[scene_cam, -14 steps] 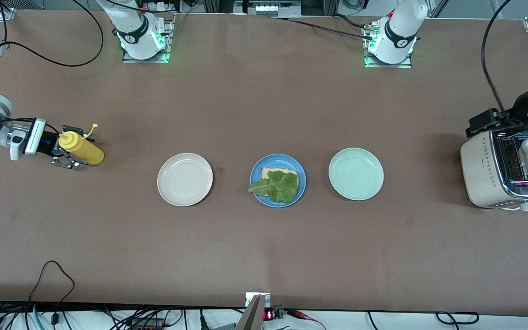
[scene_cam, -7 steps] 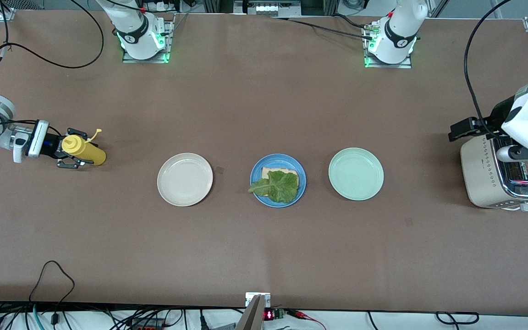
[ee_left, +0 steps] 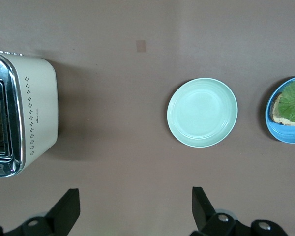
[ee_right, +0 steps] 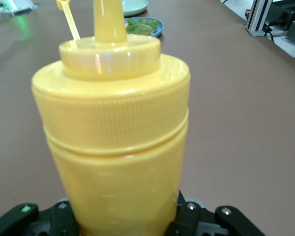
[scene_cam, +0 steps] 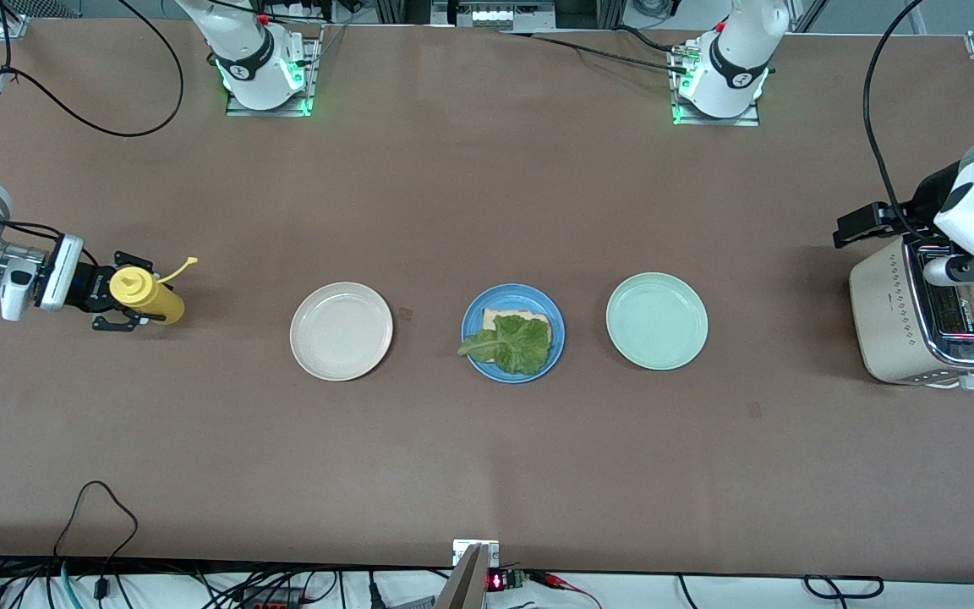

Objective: Make sandwich in blue plate with both arms
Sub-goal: 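Lift the yellow bottle with the right gripper toward the plates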

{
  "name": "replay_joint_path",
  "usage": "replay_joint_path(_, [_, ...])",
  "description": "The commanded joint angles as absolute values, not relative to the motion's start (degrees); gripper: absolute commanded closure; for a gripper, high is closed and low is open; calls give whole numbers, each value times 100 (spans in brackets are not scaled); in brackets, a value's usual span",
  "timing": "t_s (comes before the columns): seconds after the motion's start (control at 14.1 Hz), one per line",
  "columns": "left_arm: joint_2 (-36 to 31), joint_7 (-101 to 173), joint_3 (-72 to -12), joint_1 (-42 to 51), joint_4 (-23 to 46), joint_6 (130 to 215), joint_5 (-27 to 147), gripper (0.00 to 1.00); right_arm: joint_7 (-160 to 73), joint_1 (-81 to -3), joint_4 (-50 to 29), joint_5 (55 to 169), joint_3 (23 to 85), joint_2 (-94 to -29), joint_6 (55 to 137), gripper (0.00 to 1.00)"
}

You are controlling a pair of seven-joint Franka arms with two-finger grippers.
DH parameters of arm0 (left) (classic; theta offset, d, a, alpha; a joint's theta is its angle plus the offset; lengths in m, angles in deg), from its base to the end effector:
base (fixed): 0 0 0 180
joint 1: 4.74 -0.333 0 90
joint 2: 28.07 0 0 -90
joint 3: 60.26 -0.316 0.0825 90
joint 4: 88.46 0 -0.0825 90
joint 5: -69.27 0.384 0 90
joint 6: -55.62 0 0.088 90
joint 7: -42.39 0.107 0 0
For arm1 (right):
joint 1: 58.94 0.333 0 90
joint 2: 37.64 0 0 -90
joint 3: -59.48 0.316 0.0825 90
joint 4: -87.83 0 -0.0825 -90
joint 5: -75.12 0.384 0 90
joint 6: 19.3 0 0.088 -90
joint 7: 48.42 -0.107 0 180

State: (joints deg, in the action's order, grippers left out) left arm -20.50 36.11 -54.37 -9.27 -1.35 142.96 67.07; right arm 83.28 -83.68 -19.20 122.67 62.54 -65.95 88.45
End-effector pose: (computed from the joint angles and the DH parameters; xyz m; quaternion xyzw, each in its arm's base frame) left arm 0.5861 -0.0145 0.5694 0.9967 0.0432 -0.0652 0.0217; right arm 0.5750 -0.1705 0.2403 -0.6795 -0.6031 -0.2955 0.2954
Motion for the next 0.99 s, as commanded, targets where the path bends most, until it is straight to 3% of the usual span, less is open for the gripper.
replay_joint_path(0.0, [-2095, 3667, -5402, -1028, -101, 14316, 6795, 0, 7563, -7874, -2089, 11969, 6255, -6050, 9231, 100])
replay_joint_path(0.35, [-1858, 3562, -5340, -756, -101, 14623, 6873, 0, 5586, -6933, -2107, 10846, 6527, -5479, 10127, 100])
replay_joint_path(0.92, [-1831, 3641, -5358, -1081, -162, 14404, 7147, 0, 1702, -5983, -2081, 8324, 7344, -5258, 10867, 100])
